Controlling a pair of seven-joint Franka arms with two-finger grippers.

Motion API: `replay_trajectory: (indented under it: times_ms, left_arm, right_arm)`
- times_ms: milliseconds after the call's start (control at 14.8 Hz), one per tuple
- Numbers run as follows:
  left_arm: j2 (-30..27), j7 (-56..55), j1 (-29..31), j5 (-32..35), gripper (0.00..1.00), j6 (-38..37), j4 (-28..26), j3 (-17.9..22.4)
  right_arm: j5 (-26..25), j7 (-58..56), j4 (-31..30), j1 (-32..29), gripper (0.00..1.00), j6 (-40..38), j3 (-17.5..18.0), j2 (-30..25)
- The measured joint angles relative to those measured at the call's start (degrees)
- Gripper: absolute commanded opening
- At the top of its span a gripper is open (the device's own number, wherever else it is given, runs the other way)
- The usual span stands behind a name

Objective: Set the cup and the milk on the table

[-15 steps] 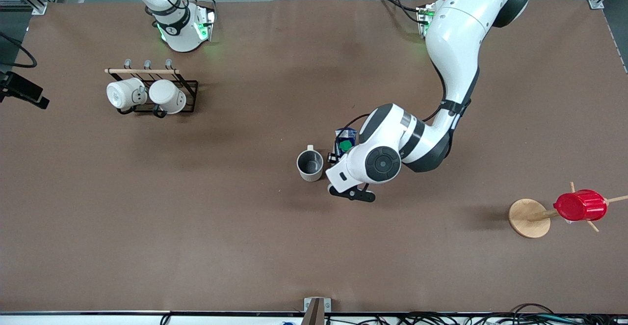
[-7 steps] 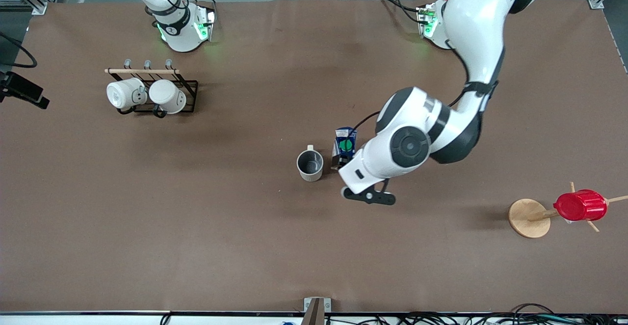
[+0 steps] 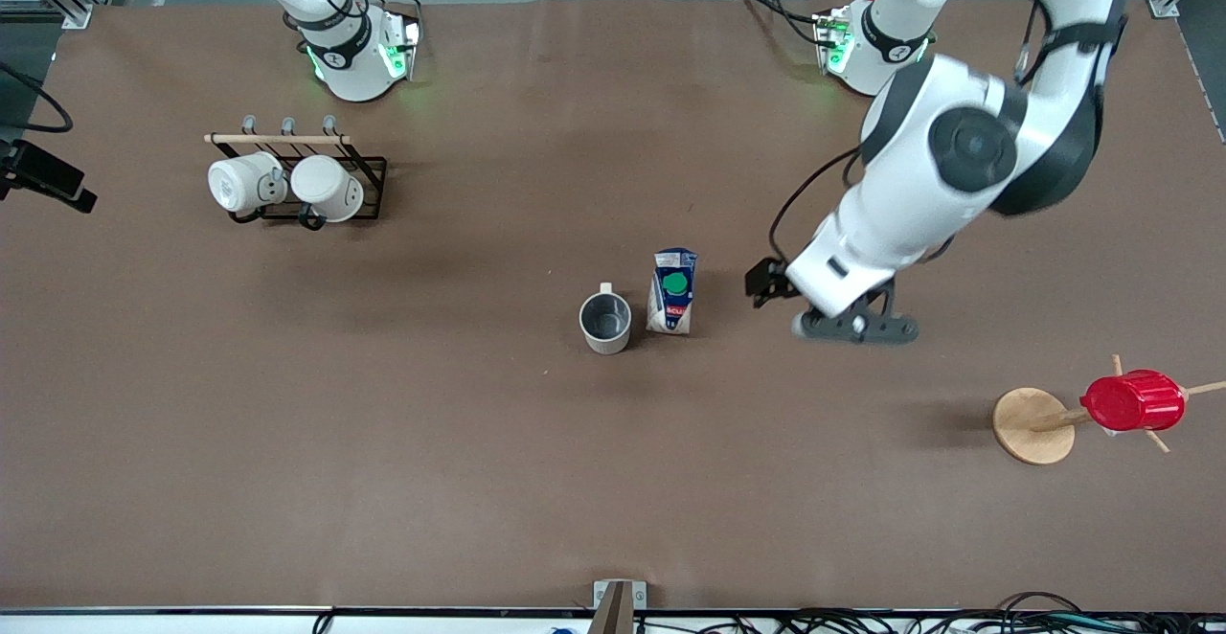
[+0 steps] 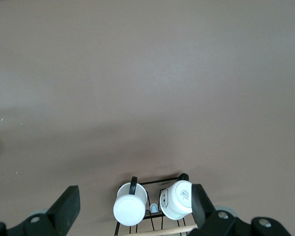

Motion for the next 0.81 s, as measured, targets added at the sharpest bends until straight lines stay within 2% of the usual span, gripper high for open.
replay_trajectory:
  times_ms: [135, 270, 472, 809]
  left_arm:
    - [-8.09, 0.0, 0.53, 0.01, 1.0, 1.76, -9.1, 0.0]
    - [-12.66, 1.41, 2.03, 0.02, 1.0, 1.05, -12.97, 0.03]
    - [-15.21, 6.21, 6.22, 0.02, 1.0, -1.96, -12.91, 0.19]
    - [-14.94, 10.17, 10.25, 1.55, 1.0, -5.02, -7.61, 0.46]
  right_arm:
    - [0.01, 0.0, -0.01, 0.0, 1.0, 0.0, 0.0, 0.0]
    - [0.02, 0.0, -0.01, 0.0, 1.0, 0.0, 0.0, 0.0]
    - [0.02, 0.0, -0.01, 0.0, 1.0, 0.0, 0.0, 0.0]
    - [0.04, 0.0, -0.02, 0.0, 1.0, 0.0, 0.0, 0.0]
